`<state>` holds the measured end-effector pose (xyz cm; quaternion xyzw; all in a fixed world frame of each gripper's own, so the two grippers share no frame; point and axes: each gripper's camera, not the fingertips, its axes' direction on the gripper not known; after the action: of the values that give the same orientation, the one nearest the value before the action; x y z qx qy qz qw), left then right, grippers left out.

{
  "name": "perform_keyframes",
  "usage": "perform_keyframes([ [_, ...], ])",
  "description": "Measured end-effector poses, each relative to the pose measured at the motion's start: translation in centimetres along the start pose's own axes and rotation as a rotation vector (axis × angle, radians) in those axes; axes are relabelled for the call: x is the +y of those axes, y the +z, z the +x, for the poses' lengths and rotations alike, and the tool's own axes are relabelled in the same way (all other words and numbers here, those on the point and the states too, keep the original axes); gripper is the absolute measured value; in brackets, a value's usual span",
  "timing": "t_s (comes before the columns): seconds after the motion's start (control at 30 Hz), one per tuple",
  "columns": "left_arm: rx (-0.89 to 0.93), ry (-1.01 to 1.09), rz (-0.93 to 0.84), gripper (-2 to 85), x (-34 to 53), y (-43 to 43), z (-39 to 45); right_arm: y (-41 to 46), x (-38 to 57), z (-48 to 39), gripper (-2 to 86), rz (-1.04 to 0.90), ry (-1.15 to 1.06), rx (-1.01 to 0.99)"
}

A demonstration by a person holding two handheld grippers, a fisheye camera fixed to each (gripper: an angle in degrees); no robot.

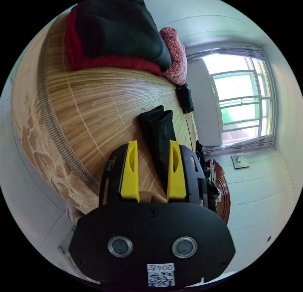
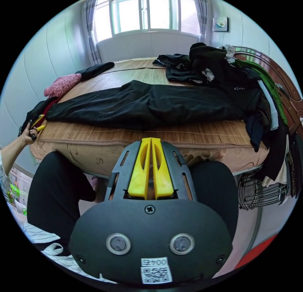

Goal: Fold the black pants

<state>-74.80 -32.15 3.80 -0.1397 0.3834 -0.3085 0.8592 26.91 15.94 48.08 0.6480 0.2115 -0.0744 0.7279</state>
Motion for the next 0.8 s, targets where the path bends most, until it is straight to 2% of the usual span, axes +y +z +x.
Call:
perform_keyframes([
  [0.23, -0.051, 0.085, -0.001, 13.1, -5.9, 8.6, 16.6, 2.4, 0.7, -1.4, -0.7, -0.022, 0.044, -0.038],
  [0.3, -0.077, 0.101, -0.003, 11.7, -6.7, 11.1, 20.6, 3.1, 0.9, -1.9, -0.7, -0.021, 0.048, -0.045],
  [0.4, -0.234, 0.113, 0.013, 6.5, -6.9, 14.6, 27.0, 4.2, 1.0, -3.1, -0.8, -0.019, 0.042, -0.055],
  [0.47, -0.239, 0.097, 0.045, 4.3, -6.3, 16.0, 31.5, 5.0, 1.0, -4.1, -0.8, -0.011, 0.042, -0.067],
  [0.63, -0.394, 0.13, 0.065, 2.8, -3.1, 13.8, 40.1, 6.1, 1.3, -6.2, -0.8, 0.023, 0.044, -0.099],
  [0.8, -0.298, 0.151, 0.07, 3.2, 0.9, 10.1, 42.9, 7.8, 2.3, -9.1, -0.7, 0.031, 0.011, -0.139],
])
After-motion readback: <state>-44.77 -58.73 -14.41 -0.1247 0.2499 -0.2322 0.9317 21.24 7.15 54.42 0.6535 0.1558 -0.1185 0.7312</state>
